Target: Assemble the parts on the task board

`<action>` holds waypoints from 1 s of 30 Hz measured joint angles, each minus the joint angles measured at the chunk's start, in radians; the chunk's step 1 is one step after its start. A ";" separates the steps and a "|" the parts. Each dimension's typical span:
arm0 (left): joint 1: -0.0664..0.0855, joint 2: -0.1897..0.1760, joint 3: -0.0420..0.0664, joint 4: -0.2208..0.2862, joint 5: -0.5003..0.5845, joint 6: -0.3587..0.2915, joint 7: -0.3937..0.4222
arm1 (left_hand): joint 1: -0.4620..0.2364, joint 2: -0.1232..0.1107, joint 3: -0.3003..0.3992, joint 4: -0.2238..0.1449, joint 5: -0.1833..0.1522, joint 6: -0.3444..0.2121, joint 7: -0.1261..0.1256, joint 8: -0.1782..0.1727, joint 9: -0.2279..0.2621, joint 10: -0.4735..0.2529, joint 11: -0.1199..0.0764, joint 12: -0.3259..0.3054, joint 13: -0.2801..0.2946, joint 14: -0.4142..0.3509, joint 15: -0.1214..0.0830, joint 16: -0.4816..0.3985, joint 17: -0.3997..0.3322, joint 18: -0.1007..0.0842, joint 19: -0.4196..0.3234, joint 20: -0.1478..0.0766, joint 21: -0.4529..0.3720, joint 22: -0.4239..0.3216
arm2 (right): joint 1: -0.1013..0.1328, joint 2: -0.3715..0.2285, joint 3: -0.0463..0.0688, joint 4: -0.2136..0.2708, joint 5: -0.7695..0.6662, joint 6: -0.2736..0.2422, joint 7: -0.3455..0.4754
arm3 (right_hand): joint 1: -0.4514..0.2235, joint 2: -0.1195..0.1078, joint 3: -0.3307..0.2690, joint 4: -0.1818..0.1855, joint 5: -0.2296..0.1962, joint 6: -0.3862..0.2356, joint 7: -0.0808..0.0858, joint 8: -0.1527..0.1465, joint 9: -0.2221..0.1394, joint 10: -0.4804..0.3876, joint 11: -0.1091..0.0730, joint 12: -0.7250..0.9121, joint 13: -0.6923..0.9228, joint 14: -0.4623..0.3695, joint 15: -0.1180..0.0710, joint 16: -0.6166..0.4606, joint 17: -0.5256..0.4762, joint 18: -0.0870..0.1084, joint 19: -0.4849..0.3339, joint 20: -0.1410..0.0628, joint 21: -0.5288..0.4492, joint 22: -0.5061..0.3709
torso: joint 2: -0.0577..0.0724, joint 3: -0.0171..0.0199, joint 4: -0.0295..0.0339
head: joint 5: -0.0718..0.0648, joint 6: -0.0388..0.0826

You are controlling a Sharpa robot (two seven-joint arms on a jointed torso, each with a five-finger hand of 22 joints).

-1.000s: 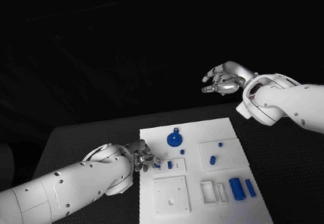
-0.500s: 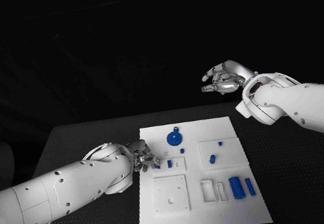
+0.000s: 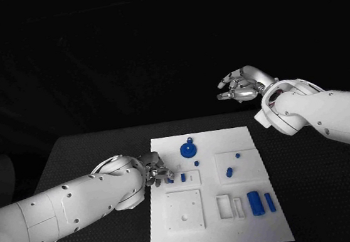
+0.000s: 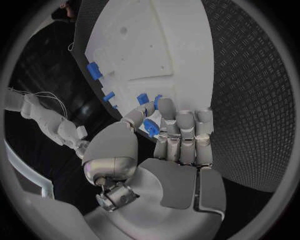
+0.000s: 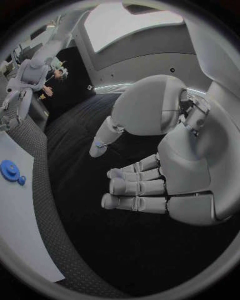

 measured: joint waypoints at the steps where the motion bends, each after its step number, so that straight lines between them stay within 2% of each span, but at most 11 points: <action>1: 0.000 0.001 0.000 -0.001 0.000 0.000 0.000 | 0.000 0.000 0.000 0.000 0.000 0.001 -0.001 0.000 0.000 0.000 0.000 0.000 0.000 0.001 0.001 0.000 0.000 0.000 0.000 0.000 0.000 0.000 | 0.000 0.000 0.000 0.000 0.000 0.000 0.000 | 0.000 0.000 0.000 0.000 0.000 0.000 0.000 0.000 0.000 0.000 0.000 0.000 0.000 0.000 0.000 0.000 0.000 0.000 0.000 0.000 0.000 0.000 | 0.000 -0.0001 0.0001 | 0.000 0.000; 22: 0.000 0.011 0.002 -0.009 -0.008 0.014 -0.003 | 0.000 0.000 -0.001 -0.001 0.000 0.005 -0.005 0.000 0.001 0.005 -0.002 0.000 0.000 -0.002 -0.003 0.000 0.000 -0.001 0.000 0.000 0.000 0.001 | 0.000 -0.002 0.000 0.003 0.000 0.003 0.000 | 0.000 0.000 -0.003 -0.003 0.000 0.001 0.000 0.000 -0.001 0.000 0.000 0.003 -0.002 0.000 0.000 0.000 -0.001 0.000 -0.004 0.004 0.000 0.000 | 0.000 -0.0003 0.0004 | -0.004 0.001; 23: 0.000 0.013 0.002 -0.011 -0.009 0.019 -0.004 | 0.000 0.000 0.000 0.000 -0.007 0.007 -0.008 0.001 0.002 0.007 -0.003 0.000 0.000 -0.002 -0.003 0.000 0.000 -0.003 0.000 0.000 0.000 0.001 | 0.000 -0.001 0.000 0.003 0.000 0.004 0.000 | 0.000 0.000 -0.003 -0.003 0.000 0.001 -0.001 0.000 -0.001 0.000 0.000 0.003 -0.002 0.000 0.000 0.000 -0.001 0.000 -0.004 0.004 0.000 0.000 | 0.000 -0.0002 0.0004 | -0.004 0.001; 25: -0.001 0.016 0.001 -0.011 -0.011 0.029 -0.006 | 0.003 -0.003 0.004 0.004 -0.036 0.016 -0.016 0.008 0.002 0.014 -0.011 0.000 0.003 -0.002 -0.003 0.000 0.000 0.004 0.000 0.000 0.000 0.001 | 0.000 0.000 0.000 0.003 0.000 0.005 0.000 | 0.000 0.000 -0.003 -0.003 0.000 0.001 -0.001 0.000 -0.001 0.000 0.000 0.003 -0.002 0.000 0.000 0.000 -0.001 0.001 -0.004 0.004 0.000 0.000 | 0.000 -0.0001 0.0004 | -0.004 0.000; 26: -0.002 0.017 0.001 -0.012 -0.012 0.032 -0.007 | 0.006 -0.006 0.004 0.004 -0.039 0.017 -0.016 0.007 0.002 0.014 -0.011 0.000 0.003 -0.002 -0.003 0.000 0.000 0.009 0.000 0.000 0.000 0.001 | 0.000 0.000 0.000 0.003 0.000 0.005 0.000 | 0.000 0.000 -0.003 -0.003 0.000 0.001 -0.001 0.000 -0.001 0.000 0.000 0.003 -0.002 0.000 0.000 0.000 -0.001 0.001 -0.004 0.004 0.000 0.000 | 0.000 -0.0001 0.0001 | -0.004 0.000; 29: -0.005 0.021 0.003 -0.017 -0.017 0.041 -0.009 | 0.007 -0.007 0.005 0.005 -0.050 0.019 -0.018 0.005 0.000 0.017 -0.013 0.000 0.004 -0.001 -0.003 0.000 0.000 0.010 0.000 0.000 0.000 0.000 | 0.000 -0.002 0.000 0.003 0.000 0.006 0.000 | 0.000 0.000 -0.003 -0.003 0.000 0.001 -0.001 0.000 -0.001 0.000 0.000 0.003 -0.002 0.000 0.000 0.000 -0.001 0.001 -0.004 0.004 0.000 0.000 | 0.000 -0.0001 -0.0006 | -0.004 -0.002; 30: -0.006 0.023 0.004 -0.018 -0.020 0.043 -0.009 | 0.007 -0.007 0.005 0.005 -0.051 0.031 -0.030 0.007 0.001 0.031 -0.022 0.000 0.004 0.007 -0.011 0.000 0.000 0.012 0.000 0.000 0.000 0.000 | 0.000 -0.002 0.000 0.002 0.000 0.006 0.000 | 0.000 0.000 -0.003 -0.003 0.000 0.001 -0.001 0.000 -0.001 0.000 0.000 0.003 -0.003 0.000 0.000 0.000 -0.001 0.001 -0.004 0.004 0.000 0.000 | 0.000 -0.0001 -0.0006 | -0.005 -0.002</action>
